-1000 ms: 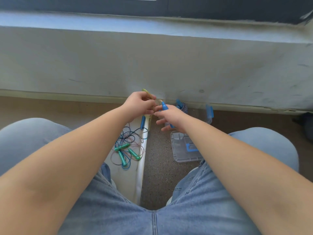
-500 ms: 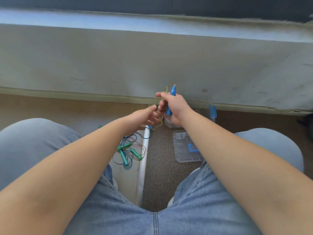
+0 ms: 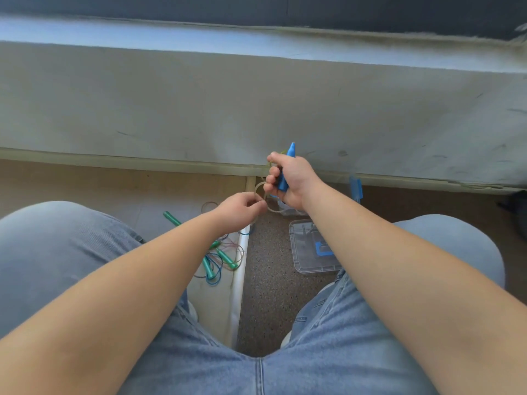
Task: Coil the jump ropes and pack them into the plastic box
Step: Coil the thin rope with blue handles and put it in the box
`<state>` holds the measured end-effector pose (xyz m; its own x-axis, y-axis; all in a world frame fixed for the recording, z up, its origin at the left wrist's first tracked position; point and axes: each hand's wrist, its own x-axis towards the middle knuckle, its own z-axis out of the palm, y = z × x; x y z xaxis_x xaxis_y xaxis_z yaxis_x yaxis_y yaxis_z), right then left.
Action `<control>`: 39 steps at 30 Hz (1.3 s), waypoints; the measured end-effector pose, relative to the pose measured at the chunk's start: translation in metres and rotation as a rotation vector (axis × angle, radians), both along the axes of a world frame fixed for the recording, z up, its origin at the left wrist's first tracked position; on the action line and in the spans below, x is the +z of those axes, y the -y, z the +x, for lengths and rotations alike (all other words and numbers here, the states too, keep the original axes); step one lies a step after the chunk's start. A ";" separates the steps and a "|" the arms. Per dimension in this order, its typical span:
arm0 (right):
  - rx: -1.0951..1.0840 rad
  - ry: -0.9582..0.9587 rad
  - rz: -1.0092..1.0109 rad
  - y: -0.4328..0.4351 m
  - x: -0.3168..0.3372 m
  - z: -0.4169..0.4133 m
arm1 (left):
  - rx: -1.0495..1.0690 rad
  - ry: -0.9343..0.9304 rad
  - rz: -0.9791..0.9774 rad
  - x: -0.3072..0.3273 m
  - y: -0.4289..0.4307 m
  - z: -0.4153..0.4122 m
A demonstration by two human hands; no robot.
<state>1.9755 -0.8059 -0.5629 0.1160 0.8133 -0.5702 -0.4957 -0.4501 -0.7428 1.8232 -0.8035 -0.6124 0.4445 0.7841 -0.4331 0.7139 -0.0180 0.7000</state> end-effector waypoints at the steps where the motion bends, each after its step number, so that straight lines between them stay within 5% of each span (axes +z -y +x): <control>1: -0.025 0.051 -0.002 -0.002 -0.001 0.002 | 0.003 -0.024 -0.010 -0.001 0.000 -0.002; 5: 0.139 0.499 -0.163 -0.002 -0.016 0.011 | 0.321 0.201 -0.265 0.004 -0.001 -0.009; 7: 0.306 0.545 -0.238 0.008 -0.023 0.011 | 0.451 0.327 -0.307 0.013 -0.005 -0.006; 16: 0.678 0.047 -0.115 0.036 -0.012 0.004 | 0.776 0.646 -0.345 0.048 -0.028 0.022; 20: 0.514 -0.210 -0.030 0.030 -0.002 0.010 | 0.844 0.689 -0.415 0.047 -0.029 0.017; 26: 0.171 -0.311 -0.012 0.015 0.008 0.006 | 0.427 0.536 -0.667 0.033 -0.004 0.013; 30: -0.071 -0.181 -0.017 0.007 0.004 0.001 | 0.163 0.326 -0.605 0.024 0.013 0.024; 33: -0.095 0.035 -0.047 0.003 -0.001 0.000 | 0.397 0.340 -0.387 0.024 0.012 0.033; 39: 0.402 0.318 -0.132 0.019 -0.012 0.013 | 0.737 0.773 -0.589 0.032 -0.011 0.028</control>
<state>1.9885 -0.8251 -0.5749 -0.0065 0.7531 -0.6579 -0.0244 -0.6579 -0.7527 1.8515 -0.7928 -0.5802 0.2742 0.7300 -0.6260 -0.1890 0.6792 0.7092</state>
